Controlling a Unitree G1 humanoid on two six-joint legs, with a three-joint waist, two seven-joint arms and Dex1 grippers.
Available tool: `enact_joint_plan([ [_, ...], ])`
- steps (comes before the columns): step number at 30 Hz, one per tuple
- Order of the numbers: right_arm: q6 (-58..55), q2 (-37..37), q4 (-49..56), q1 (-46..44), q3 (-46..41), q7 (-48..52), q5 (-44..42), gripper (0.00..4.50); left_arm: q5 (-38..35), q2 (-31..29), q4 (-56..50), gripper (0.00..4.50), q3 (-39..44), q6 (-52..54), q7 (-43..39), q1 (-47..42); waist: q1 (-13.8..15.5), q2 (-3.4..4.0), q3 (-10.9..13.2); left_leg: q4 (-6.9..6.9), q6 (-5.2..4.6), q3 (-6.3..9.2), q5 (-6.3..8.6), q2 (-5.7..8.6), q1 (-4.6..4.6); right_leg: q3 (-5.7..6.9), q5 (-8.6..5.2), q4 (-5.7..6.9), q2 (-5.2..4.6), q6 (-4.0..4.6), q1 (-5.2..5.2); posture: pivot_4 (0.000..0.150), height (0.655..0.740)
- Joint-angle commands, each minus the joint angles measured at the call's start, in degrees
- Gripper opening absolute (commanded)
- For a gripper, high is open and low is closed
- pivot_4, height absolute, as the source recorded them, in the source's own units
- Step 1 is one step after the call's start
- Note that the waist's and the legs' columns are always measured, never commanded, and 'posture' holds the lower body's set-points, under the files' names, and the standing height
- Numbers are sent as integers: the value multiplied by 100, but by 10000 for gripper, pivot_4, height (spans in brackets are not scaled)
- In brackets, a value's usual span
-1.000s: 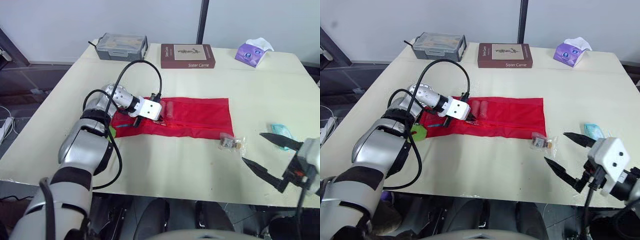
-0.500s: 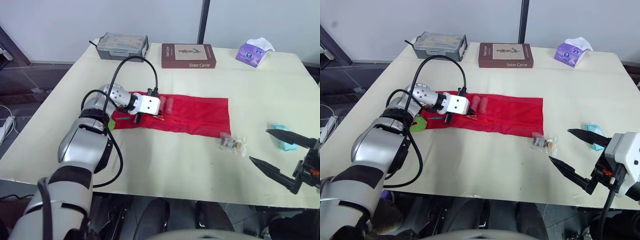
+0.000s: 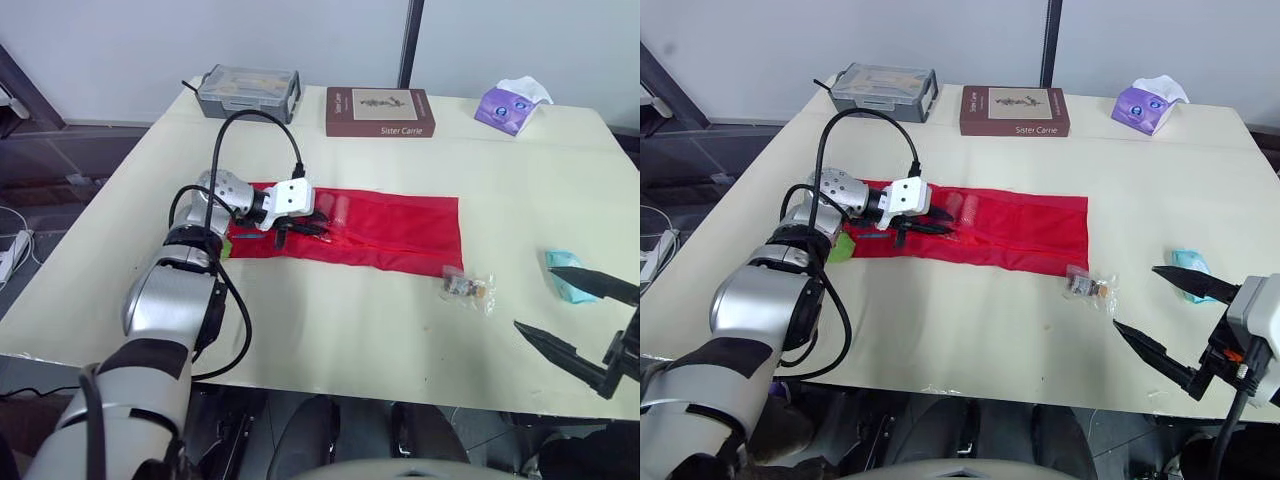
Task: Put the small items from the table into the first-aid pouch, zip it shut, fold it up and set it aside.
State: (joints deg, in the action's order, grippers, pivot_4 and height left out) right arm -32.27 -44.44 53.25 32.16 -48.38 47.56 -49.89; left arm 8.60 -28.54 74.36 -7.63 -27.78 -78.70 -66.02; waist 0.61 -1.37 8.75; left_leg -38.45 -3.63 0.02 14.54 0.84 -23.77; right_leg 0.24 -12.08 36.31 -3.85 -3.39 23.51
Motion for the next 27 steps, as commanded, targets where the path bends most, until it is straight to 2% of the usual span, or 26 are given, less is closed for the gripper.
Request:
enact_joint_plan([
  [1,131,-12,139,9,-200,-71,-64,45000,-488,-154,-716,32404,369,1062,-42,314,-6,2,-1,0,0,0,0,0,0,0,0,0,0,0,0,1500,7400],
  [3,153,15,150,14,-143,-108,-35,45000,-618,-243,-1566,41768,435,1462,120,808,-6,2,-1,0,0,0,0,0,2,-1,0,5,-1,1,0,1500,7400],
  [8,197,59,150,-5,-71,-191,-28,45000,-399,-430,-4505,41768,527,2637,1397,2381,-7,5,-3,3,2,1,0,-3,3,-4,0,7,-18,2,3,1500,7400],
  [11,231,64,118,19,-102,-191,-34,45000,-42,-326,-5647,41768,506,3169,2345,2927,55,4,-5,0,3,7,0,-1,1,1,1,8,-24,3,2,1500,7400],
  [14,259,79,83,49,-144,-193,-33,45000,104,-120,-6501,41768,405,3729,2922,3304,86,5,-8,0,3,9,0,3,1,3,1,1,-28,3,-3,1500,7400],
  [20,271,92,75,78,-214,-211,-57,45000,176,283,-7286,41768,119,4421,3478,3474,70,6,-8,1,3,8,0,4,3,5,0,0,-23,3,-4,1500,7400],
  [27,311,153,111,197,-316,-193,-62,45000,215,374,-6993,41768,-374,4382,3520,3233,29,8,-9,1,3,7,0,4,4,5,0,0,-18,3,-5,1500,7400],
])
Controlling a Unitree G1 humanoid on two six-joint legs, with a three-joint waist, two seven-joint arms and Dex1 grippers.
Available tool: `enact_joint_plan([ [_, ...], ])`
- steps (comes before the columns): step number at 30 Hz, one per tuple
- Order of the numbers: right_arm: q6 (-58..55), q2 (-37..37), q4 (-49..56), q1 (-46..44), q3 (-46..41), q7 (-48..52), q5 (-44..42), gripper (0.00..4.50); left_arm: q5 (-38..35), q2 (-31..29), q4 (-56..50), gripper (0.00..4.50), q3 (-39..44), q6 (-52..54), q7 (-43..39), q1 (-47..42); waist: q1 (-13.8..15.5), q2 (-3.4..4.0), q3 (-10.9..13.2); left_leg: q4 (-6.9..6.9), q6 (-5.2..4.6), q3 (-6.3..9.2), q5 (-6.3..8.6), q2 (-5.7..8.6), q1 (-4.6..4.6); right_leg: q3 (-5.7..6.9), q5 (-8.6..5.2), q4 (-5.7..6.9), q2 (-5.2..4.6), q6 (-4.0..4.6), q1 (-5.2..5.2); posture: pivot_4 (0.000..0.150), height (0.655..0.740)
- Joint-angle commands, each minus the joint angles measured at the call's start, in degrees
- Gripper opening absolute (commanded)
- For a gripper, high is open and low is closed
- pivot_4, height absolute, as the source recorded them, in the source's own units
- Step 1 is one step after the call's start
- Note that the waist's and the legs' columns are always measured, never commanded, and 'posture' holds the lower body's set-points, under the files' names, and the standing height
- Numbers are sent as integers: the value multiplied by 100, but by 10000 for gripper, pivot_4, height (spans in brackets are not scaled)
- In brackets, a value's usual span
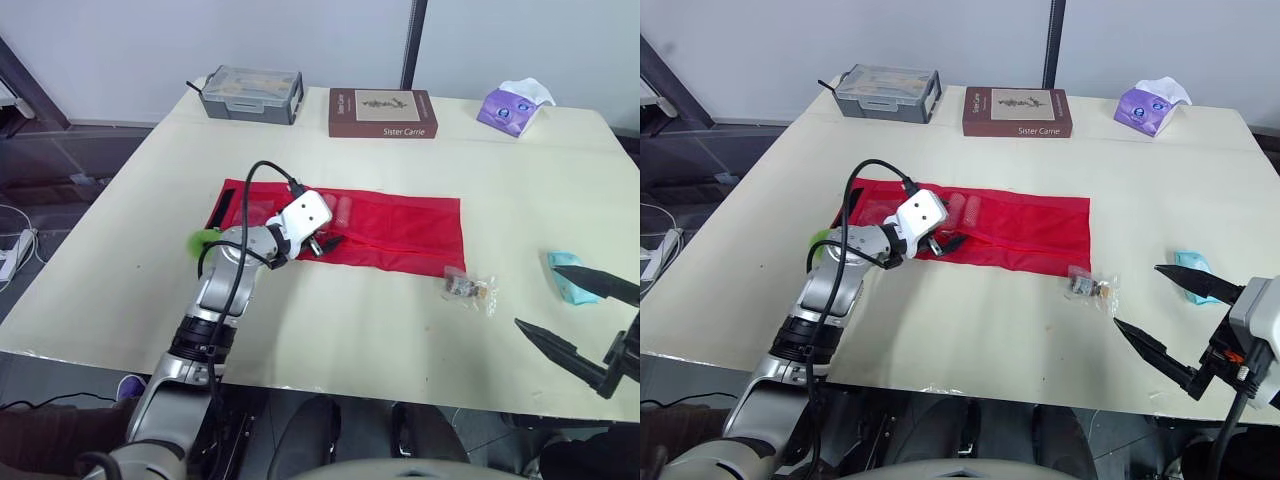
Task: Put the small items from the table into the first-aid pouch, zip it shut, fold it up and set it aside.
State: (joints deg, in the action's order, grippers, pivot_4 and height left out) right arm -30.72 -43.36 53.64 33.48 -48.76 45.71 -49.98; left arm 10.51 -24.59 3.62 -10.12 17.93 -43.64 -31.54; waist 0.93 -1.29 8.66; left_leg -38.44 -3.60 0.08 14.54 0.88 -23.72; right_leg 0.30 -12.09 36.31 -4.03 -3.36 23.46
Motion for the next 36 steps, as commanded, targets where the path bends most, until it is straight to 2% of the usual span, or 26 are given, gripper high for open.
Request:
enact_joint_plan([
  [1,159,51,80,80,-294,-8,-52,45000,40,-32,206,41768,-190,-273,4,-257,3,0,0,0,0,0,0,0,0,0,0,0,0,0,0,1500,7400],
  [4,147,52,121,119,-327,-32,-71,45000,-131,24,628,41768,-248,-556,-115,-461,-3,0,0,0,0,0,0,0,0,0,0,0,1,0,0,1500,7400],
  [5,147,57,139,139,-329,-36,-69,45000,-172,30,781,39517,-272,-684,-185,-542,-1,0,0,0,0,0,0,0,0,0,0,0,1,0,0,1500,7400],
  [8,139,61,195,175,-333,-81,-77,45000,-468,-23,1277,28353,-322,-1079,-805,-827,1,0,0,0,0,0,0,1,0,1,0,0,1,0,0,1500,7400],
  [10,135,54,214,177,-314,-109,-78,45000,-591,-46,1560,18431,-326,-1189,-1056,-975,-2,0,0,0,0,-1,0,1,-1,2,0,-1,1,0,0,1500,7400],
  [12,128,42,250,188,-287,-135,-79,45000,-777,-65,1856,11157,-283,-1144,-1402,-1189,-4,0,0,0,0,-1,0,1,0,1,0,-1,1,0,0,1500,7400],
  [13,109,26,270,194,-263,-156,-81,45000,-914,-73,2072,5882,-233,-996,-1634,-1376,-7,0,0,0,0,-1,0,1,0,2,0,0,2,0,0,1500,7400],
  [15,85,1,298,196,-223,-187,-77,45000,-1091,-96,2396,346,-187,-770,-1986,-1660,-6,-2,1,-1,-1,-1,0,1,0,2,-1,0,3,0,0,1500,7400],
  [22,124,-126,179,221,-411,29,-107,45000,-1194,-82,3044,346,-284,-650,-2537,-2152,-10,-2,1,-1,-1,-3,0,2,-1,2,-1,-1,5,-1,0,1500,7400],
  [30,121,-452,-700,683,-2091,1425,-541,45000,-1268,-48,3171,346,-213,-539,-2806,-2293,-3,-4,2,-1,-2,-2,0,2,-4,2,-1,-7,5,-2,-2,1500,7400],
  [36,102,-729,-1112,700,-2295,1897,-363,45000,-1300,-19,3102,346,-209,-434,-2823,-2303,-10,-3,2,0,-2,-2,0,-2,-2,0,-1,-6,6,-1,-1,1500,7400],
])
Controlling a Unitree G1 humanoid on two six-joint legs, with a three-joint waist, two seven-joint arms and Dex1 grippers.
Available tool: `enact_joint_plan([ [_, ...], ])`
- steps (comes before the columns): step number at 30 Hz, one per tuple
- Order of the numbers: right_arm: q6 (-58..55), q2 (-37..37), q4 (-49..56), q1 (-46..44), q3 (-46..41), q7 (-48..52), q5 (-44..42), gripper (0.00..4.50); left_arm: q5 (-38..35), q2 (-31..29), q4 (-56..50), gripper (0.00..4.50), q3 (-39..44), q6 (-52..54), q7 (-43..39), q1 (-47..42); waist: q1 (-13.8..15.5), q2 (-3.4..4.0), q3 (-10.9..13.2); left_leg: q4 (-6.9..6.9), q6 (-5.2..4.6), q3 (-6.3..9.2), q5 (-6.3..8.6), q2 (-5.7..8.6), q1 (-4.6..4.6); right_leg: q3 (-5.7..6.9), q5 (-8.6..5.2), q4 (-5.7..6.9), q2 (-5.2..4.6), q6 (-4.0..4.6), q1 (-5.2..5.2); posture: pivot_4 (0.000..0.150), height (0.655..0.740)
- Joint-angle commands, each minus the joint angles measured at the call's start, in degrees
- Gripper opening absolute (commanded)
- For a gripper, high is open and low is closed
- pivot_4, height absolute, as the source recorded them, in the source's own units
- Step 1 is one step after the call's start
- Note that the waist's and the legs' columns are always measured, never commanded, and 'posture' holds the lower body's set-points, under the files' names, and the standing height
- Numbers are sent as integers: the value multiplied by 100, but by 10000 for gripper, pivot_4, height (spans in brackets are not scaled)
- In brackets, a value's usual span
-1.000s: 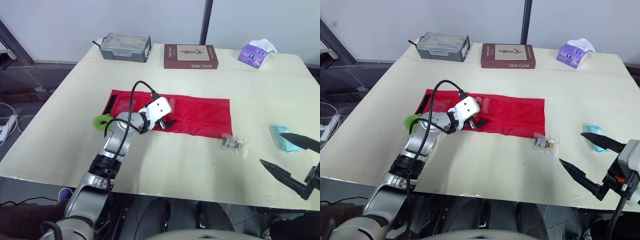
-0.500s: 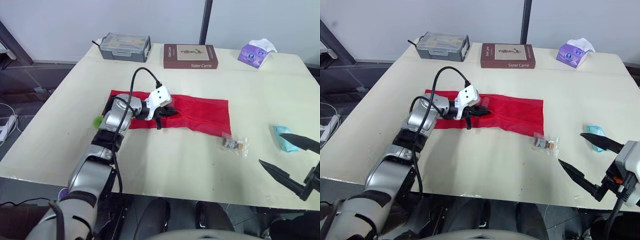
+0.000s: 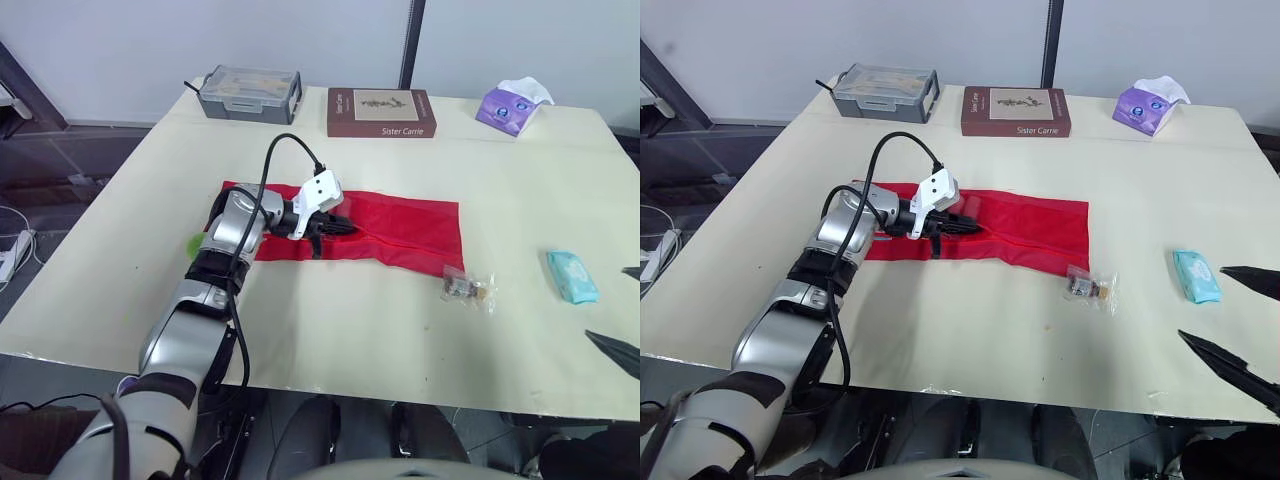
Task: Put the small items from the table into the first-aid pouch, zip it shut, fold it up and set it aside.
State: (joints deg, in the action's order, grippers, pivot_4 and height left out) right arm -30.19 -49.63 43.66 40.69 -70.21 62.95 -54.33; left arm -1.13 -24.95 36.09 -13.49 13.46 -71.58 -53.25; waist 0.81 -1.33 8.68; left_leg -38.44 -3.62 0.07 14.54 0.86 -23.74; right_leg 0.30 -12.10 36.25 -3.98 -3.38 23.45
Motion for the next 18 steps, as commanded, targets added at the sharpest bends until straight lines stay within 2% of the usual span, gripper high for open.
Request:
enact_joint_plan([
  [1,66,-124,-148,-35,-112,199,142,45000,-144,19,-173,346,128,32,-12,-121,4,0,0,0,0,0,0,0,0,0,0,0,-1,0,0,1500,7400],
  [10,151,-363,-171,-452,953,-146,1166,45000,-122,0,-378,346,102,92,128,-23,3,2,1,0,0,0,0,1,-1,1,0,-1,-3,0,1,1500,7400],
  [16,-67,-893,-292,-1412,2810,-729,1882,45000,-127,61,-564,346,51,161,195,86,0,5,3,-2,1,-1,-1,1,0,0,0,-1,-3,1,1,1500,7400],
  [18,-236,-1233,-697,-2169,4015,-990,2289,45000,-133,93,-607,346,45,199,206,94,-8,6,4,-4,2,-2,-1,2,1,-1,1,0,-3,1,1,1500,7400],
])
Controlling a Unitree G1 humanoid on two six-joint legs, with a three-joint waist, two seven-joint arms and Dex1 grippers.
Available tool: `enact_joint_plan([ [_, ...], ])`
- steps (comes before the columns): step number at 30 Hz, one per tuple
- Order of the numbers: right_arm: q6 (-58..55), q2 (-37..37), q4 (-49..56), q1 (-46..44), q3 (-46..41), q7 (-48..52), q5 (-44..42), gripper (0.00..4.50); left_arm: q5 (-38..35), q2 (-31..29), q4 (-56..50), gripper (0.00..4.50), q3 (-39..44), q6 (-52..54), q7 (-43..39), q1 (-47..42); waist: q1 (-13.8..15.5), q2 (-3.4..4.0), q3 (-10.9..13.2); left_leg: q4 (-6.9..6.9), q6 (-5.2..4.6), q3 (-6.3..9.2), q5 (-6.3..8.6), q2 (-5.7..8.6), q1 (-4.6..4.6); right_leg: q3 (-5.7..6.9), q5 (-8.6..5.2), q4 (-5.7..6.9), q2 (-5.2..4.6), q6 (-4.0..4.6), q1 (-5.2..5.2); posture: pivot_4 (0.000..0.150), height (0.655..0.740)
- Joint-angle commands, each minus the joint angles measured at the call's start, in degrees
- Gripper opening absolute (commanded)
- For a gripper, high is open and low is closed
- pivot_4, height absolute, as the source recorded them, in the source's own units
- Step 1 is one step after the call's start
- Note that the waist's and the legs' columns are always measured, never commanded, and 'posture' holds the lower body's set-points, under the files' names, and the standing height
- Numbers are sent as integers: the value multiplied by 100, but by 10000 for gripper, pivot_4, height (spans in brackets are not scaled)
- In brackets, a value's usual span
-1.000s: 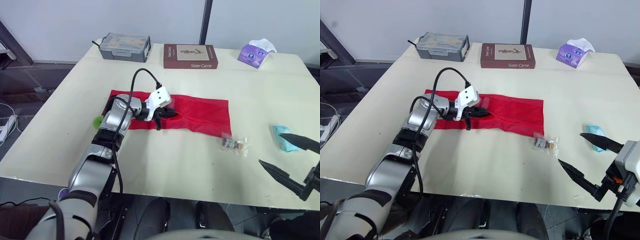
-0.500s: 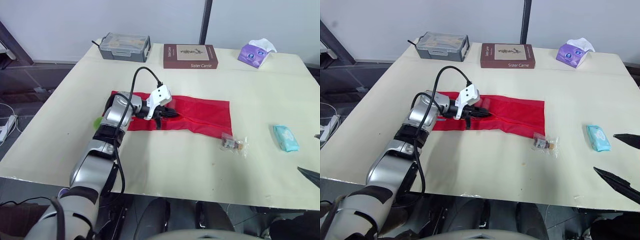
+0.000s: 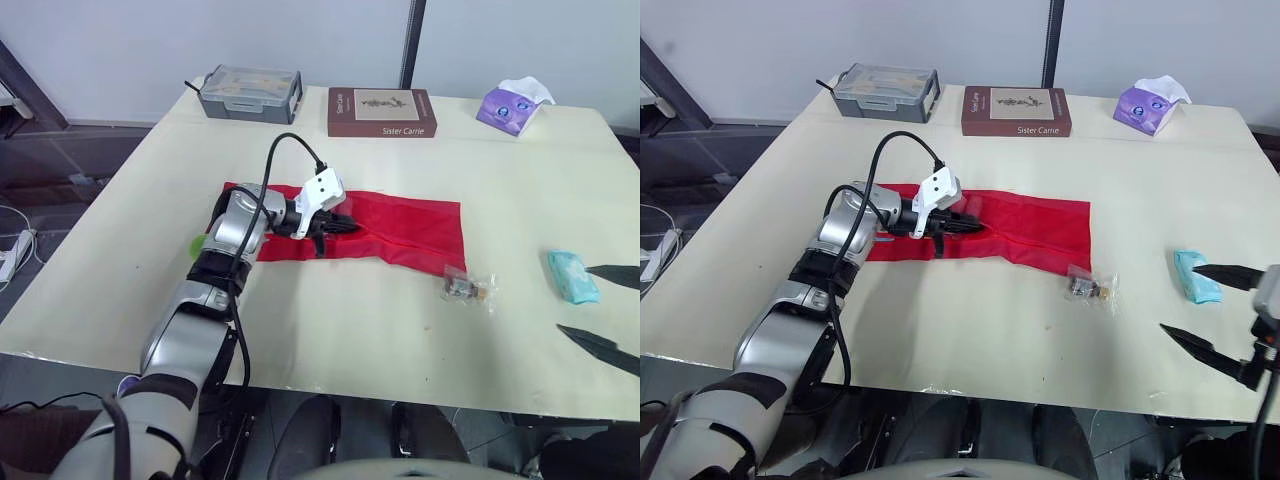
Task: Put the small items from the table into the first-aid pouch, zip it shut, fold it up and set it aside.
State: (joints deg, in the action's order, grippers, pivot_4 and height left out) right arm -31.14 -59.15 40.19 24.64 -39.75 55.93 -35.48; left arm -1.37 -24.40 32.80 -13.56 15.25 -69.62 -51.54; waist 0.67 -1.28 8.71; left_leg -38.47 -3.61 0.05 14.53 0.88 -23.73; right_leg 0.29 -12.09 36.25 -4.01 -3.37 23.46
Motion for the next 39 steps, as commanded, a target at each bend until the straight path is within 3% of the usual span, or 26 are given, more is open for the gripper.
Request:
enact_joint_plan([
  [1,-192,-392,-580,-929,1514,-352,603,45000,-108,54,-297,346,48,33,16,-75,-9,-1,2,-2,0,-1,0,0,-5,0,0,0,-1,0,4,1500,7400],
  [6,-161,-242,-1761,-2774,3616,-286,1495,45000,-98,113,-435,346,34,112,43,-30,17,5,6,-3,1,-4,-1,0,-6,0,0,-4,2,1,5,1500,7400],
  [12,-251,58,-2504,-3785,4539,-50,1917,45000,-105,133,-557,346,52,177,114,8,18,7,6,-4,18,-4,-11,6,-10,1,1,-2,0,-1,7,1500,7400],
  [16,-415,161,-2525,-3848,4688,74,1919,32084,-120,151,-584,0,67,204,175,22,11,7,6,-5,1,-3,-2,6,-9,1,1,4,1,-1,7,1500,7400],
  [22,-713,408,-2082,-3559,4499,-258,1858,4050,-131,185,-612,0,52,212,224,51,9,8,5,-6,1,-3,-2,6,-8,1,1,8,1,-1,7,1500,7400],
  [26,-1325,592,-954,-2941,3742,-706,1426,4030,-163,211,-690,0,53,263,237,90,20,9,5,-6,2,1,-1,5,-10,2,1,11,0,-1,8,1500,7400],
  [32,-3755,2076,741,-3199,2694,-2109,-380,4030,-232,274,-825,0,52,412,265,149,-8,11,4,-10,1,4,-1,0,-5,-1,1,21,2,0,8,1500,7400],
  [36,-5492,3566,974,-4027,2811,-3372,-368,4030,-282,314,-899,0,71,521,288,158,-23,11,3,-9,1,5,-1,-1,-2,-3,1,31,4,2,12,1500,7400],
  [39,-6080,4539,725,-4345,2924,-4076,-3,4030,-325,334,-937,0,100,610,285,144,17,14,3,-8,1,5,-1,9,-7,-1,0,30,-2,2,13,1500,7400],
])
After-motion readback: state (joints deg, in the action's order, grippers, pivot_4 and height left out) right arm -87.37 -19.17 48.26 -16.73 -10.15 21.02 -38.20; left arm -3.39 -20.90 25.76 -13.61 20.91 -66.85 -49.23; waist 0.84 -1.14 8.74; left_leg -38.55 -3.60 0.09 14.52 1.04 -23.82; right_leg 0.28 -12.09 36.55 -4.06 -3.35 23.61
